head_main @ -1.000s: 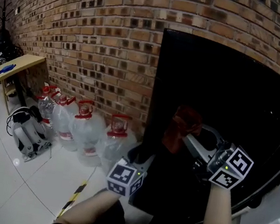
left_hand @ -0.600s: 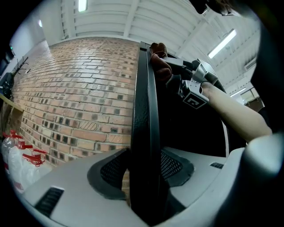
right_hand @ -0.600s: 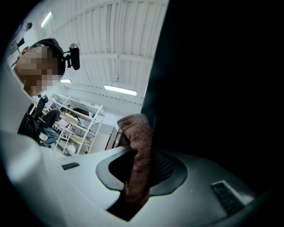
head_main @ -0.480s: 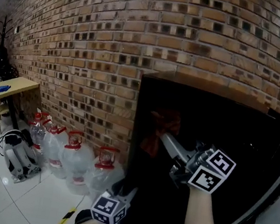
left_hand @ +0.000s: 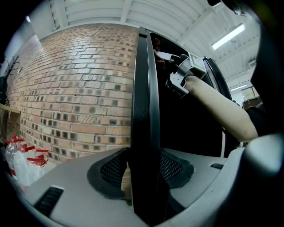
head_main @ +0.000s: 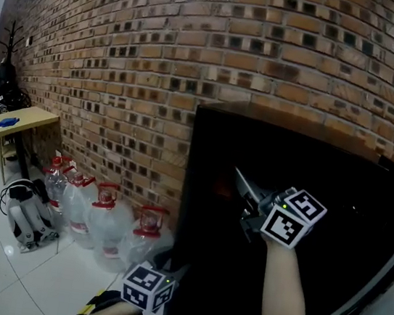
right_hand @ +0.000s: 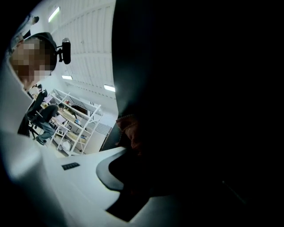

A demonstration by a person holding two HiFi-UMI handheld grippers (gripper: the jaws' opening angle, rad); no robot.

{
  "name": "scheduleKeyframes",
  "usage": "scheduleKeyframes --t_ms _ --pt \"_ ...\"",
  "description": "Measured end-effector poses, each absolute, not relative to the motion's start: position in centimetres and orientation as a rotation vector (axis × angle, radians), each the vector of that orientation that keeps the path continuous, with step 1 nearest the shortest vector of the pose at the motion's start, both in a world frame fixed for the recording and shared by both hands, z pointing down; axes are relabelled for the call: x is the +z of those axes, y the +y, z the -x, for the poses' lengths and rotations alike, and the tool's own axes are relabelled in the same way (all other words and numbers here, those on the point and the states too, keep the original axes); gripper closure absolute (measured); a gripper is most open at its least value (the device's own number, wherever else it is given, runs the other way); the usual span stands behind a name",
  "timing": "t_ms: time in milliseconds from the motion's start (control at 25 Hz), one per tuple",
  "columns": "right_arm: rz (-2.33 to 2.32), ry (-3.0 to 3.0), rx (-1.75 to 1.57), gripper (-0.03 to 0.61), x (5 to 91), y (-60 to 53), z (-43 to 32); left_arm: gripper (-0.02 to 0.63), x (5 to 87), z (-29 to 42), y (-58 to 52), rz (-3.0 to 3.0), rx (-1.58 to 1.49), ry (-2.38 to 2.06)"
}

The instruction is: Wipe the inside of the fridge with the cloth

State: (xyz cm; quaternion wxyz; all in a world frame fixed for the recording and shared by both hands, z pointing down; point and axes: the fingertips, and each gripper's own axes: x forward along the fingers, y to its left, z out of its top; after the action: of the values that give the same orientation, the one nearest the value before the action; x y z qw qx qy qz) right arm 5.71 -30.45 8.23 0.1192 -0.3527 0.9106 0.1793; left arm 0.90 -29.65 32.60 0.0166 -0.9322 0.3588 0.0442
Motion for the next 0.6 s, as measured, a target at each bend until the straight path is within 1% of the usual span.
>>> scheduleKeyframes --t_ms 120,200,360,440,600 --pt "1.058 2.634 0.539 0.495 7.8 -31.6 -6.4 0.405 28.9 -0.4 -28.1 2.775 0.222 1.104" --pt "1.064 2.616 0.535 0.497 7.4 -32.3 -6.9 0.393 27.7 -0.6 -28.1 2.756 0.195 1.089" --pt "1.125 2.588 0.550 0.499 7.0 -33.9 -7.9 0.391 27.5 -0.6 -29.3 2.851 0.201 1.072" --pt "1.215 2.571 0.578 0.499 7.1 -35.1 -8.7 0.403 27.7 -0.6 -29.4 2.877 0.230 1.066" --pt "1.369 2.527 0.608 0.499 6.8 -37.6 -10.2 0.405 27.7 -0.5 -29.2 2.874 0.260 1.067"
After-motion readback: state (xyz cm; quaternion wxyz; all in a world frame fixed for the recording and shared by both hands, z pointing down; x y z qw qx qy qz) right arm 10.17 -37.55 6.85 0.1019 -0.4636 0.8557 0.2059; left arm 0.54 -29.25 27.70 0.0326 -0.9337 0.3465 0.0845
